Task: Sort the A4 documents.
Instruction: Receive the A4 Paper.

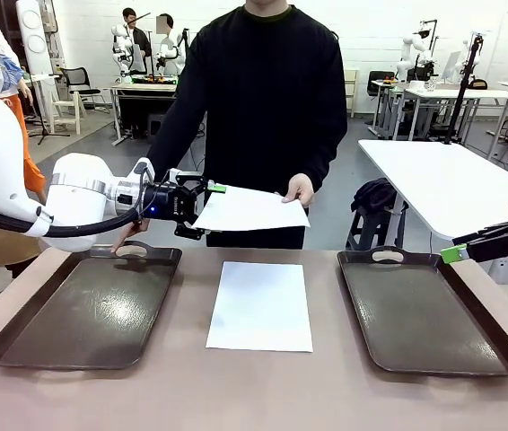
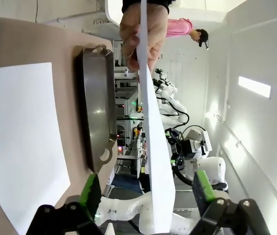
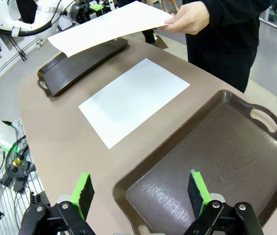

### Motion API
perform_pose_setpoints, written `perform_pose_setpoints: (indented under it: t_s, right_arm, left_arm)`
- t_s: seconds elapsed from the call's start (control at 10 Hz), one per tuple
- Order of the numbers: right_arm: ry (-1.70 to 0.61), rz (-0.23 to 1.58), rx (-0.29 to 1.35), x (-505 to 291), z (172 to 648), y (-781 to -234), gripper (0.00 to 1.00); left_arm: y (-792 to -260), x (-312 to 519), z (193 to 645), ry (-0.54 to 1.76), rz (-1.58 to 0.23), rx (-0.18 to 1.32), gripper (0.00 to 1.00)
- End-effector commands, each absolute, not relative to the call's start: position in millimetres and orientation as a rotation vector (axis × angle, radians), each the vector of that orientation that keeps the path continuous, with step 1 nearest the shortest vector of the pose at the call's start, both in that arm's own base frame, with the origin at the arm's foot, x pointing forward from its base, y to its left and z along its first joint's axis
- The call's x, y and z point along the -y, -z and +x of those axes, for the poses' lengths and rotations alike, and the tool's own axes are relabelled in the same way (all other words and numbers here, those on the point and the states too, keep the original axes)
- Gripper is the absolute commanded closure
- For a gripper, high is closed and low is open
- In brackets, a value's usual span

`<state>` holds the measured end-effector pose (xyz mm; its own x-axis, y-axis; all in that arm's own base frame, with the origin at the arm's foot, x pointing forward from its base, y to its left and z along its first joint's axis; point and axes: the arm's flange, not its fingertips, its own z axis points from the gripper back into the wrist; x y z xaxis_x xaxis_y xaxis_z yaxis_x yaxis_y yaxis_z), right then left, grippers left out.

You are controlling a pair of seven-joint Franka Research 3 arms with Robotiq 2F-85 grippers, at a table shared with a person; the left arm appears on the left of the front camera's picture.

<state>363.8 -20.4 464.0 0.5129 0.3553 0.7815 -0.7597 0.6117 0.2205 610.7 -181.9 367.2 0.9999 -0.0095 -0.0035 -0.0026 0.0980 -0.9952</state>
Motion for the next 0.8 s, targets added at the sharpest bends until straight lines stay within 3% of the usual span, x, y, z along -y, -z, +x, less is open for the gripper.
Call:
perform_pose_setpoints:
  t_s: [0.0,0.7]
  right_arm:
    - [-0.732,0.62,0.791,20.9,368.8,-461.1,0.0]
    - [-0.732,0.62,0.791,20.9,368.8,-461.1,0.0]
  left_arm:
    - [-370.7,182.1,618.3,0.01,-1.456,-0.041,0.19]
    - [-367.9,177.0,620.7,0.017,-1.44,-0.035,0.86]
